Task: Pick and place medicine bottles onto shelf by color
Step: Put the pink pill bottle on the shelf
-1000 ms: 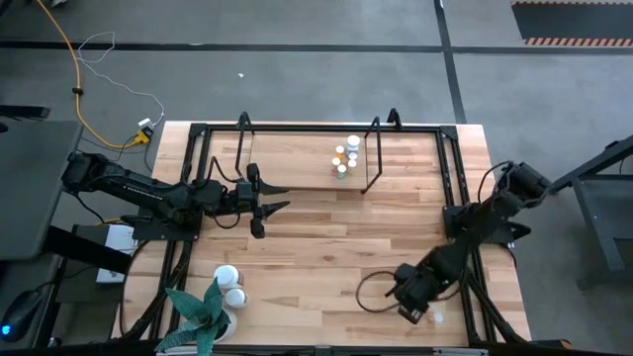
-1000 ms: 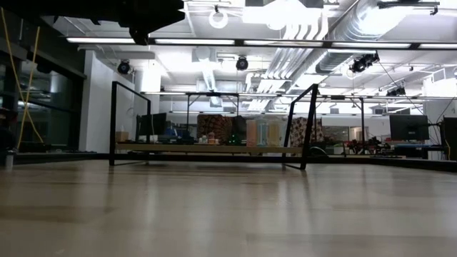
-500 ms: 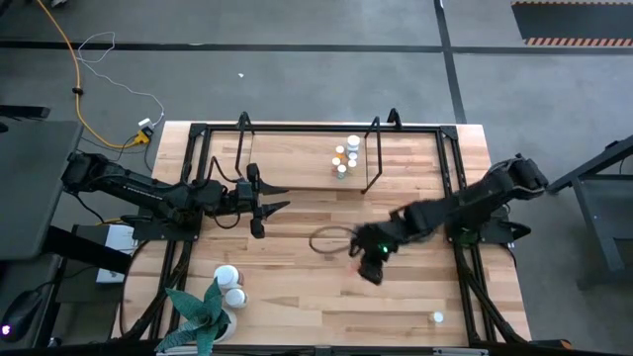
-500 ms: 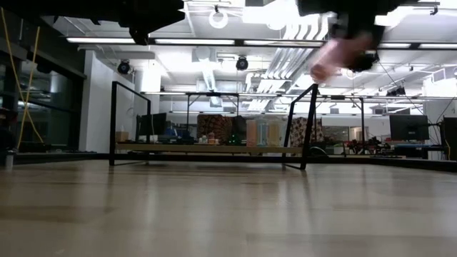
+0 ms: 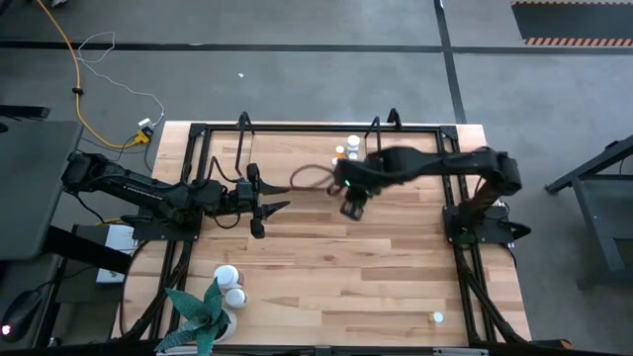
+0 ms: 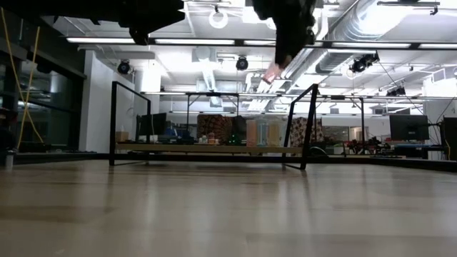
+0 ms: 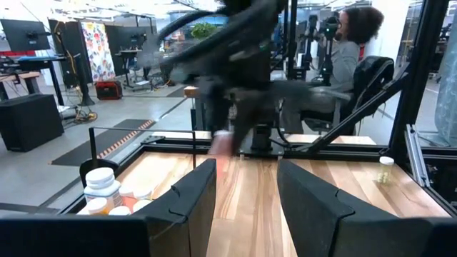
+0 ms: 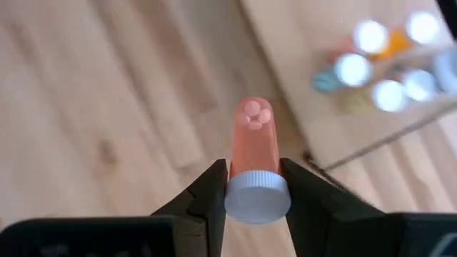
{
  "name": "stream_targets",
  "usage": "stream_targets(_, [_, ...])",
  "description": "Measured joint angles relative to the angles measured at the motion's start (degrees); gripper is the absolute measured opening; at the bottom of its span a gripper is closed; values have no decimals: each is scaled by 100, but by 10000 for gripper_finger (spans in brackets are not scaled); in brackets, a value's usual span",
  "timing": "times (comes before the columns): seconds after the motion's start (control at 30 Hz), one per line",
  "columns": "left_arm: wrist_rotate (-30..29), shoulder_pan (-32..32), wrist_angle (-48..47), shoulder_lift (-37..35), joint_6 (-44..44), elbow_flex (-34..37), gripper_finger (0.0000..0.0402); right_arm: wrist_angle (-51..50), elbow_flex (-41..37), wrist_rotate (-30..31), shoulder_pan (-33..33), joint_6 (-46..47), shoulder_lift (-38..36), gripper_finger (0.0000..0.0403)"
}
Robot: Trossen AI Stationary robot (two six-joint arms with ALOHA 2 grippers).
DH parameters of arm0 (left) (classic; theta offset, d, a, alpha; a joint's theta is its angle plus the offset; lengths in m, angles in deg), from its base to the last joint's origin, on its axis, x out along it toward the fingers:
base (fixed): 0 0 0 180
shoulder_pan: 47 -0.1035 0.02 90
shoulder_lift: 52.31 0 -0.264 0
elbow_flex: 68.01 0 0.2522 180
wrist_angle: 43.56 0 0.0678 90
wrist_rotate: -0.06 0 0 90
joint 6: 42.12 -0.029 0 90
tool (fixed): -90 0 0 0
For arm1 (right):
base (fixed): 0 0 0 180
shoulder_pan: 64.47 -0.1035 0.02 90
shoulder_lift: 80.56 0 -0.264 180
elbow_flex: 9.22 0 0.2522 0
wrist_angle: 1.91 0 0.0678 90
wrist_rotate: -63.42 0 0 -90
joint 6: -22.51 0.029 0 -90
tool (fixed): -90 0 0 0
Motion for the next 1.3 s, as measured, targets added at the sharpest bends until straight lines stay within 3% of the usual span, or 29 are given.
stream_targets(0.23, [0,0,2,0,0,0,140,-947,465,-17,1036,-93,934,103])
stream_targets(0.43, [0,1,2,0,0,0,140,-977,486,-357,1495,-412,1482,103])
stream_targets(1.3, [0,0,2,0,0,0,140,-629,495,-354,1578,-433,1867,113])
